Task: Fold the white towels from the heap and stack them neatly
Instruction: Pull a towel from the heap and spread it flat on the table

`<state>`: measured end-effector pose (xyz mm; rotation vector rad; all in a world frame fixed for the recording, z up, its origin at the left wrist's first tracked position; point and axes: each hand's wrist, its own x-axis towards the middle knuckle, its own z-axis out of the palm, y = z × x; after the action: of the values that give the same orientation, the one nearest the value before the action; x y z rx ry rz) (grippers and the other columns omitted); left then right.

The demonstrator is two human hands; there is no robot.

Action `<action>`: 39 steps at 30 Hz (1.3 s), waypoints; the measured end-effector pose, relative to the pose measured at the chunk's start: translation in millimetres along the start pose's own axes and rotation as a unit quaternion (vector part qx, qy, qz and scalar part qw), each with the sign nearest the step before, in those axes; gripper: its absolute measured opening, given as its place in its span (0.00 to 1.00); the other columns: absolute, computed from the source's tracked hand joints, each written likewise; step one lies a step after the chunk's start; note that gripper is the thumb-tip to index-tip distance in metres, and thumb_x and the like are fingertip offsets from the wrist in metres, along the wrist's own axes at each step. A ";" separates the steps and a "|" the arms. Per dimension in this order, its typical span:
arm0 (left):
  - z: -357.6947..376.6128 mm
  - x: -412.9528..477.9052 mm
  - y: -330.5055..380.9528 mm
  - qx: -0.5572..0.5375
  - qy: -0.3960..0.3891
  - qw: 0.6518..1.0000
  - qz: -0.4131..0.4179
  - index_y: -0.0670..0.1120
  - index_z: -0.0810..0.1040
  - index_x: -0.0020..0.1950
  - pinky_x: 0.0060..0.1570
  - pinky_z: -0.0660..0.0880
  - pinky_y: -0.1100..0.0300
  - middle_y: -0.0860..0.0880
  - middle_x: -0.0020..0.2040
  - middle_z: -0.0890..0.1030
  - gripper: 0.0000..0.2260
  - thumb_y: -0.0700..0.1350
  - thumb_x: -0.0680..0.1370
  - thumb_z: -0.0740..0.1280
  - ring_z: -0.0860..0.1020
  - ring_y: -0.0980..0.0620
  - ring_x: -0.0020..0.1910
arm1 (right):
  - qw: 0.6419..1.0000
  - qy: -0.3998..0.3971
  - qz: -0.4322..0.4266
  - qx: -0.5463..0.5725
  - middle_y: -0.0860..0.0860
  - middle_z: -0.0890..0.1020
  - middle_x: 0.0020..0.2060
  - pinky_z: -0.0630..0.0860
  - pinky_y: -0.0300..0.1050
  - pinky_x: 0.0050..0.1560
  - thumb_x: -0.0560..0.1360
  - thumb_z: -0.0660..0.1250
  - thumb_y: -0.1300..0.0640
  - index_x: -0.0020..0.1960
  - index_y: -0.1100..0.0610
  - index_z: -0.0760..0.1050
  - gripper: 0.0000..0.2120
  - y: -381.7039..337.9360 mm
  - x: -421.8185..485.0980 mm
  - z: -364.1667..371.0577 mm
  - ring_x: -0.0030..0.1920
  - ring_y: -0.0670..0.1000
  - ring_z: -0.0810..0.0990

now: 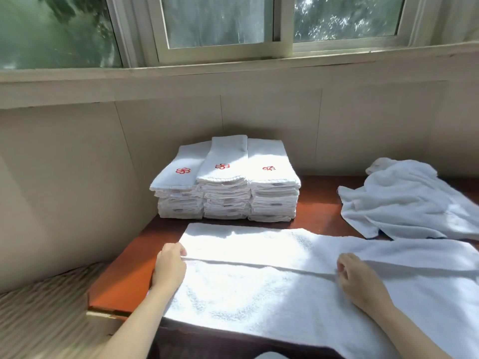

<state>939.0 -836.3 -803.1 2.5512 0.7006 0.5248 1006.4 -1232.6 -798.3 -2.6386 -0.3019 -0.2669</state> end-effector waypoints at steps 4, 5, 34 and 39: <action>2.2 -14.6 26.1 0.097 0.013 0.994 -0.040 0.49 0.72 0.51 0.60 0.64 0.53 0.45 0.66 0.67 0.14 0.31 0.74 0.57 0.65 0.44 0.62 | 0.998 0.056 0.035 0.016 0.50 0.71 0.32 0.62 0.47 0.31 0.70 0.58 0.69 0.32 0.54 0.63 0.13 -5.3 -1.7 2.1 0.34 0.56 0.71; 4.9 -17.5 38.7 0.107 -0.001 0.994 -0.037 0.48 0.72 0.53 0.62 0.63 0.52 0.45 0.67 0.66 0.14 0.32 0.74 0.57 0.64 0.44 0.64 | 0.995 0.072 0.055 0.033 0.50 0.70 0.31 0.61 0.46 0.31 0.70 0.57 0.70 0.31 0.54 0.61 0.14 -8.2 -0.4 4.3 0.34 0.56 0.70; 147.2 -92.5 302.0 0.120 -0.096 0.970 0.187 0.43 0.75 0.56 0.44 0.71 0.51 0.44 0.53 0.76 0.12 0.46 0.75 0.66 0.75 0.42 0.52 | 0.697 0.277 0.359 0.555 0.55 0.74 0.38 0.69 0.35 0.21 0.71 0.57 0.77 0.54 0.56 0.68 0.20 176.8 18.7 -94.2 0.27 0.49 0.70; 160.2 -93.7 298.5 0.076 -0.094 0.936 0.332 0.47 0.74 0.59 0.51 0.70 0.53 0.49 0.55 0.75 0.10 0.46 0.81 0.57 0.74 0.46 0.55 | 0.740 0.291 0.386 0.467 0.56 0.79 0.38 0.71 0.40 0.25 0.71 0.61 0.66 0.41 0.58 0.76 0.06 191.2 15.7 -104.8 0.28 0.52 0.73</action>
<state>1052.6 -1168.9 -808.5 2.9077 -0.2235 0.4281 1056.3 -1445.1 -785.1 -1.3781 0.6985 -0.4688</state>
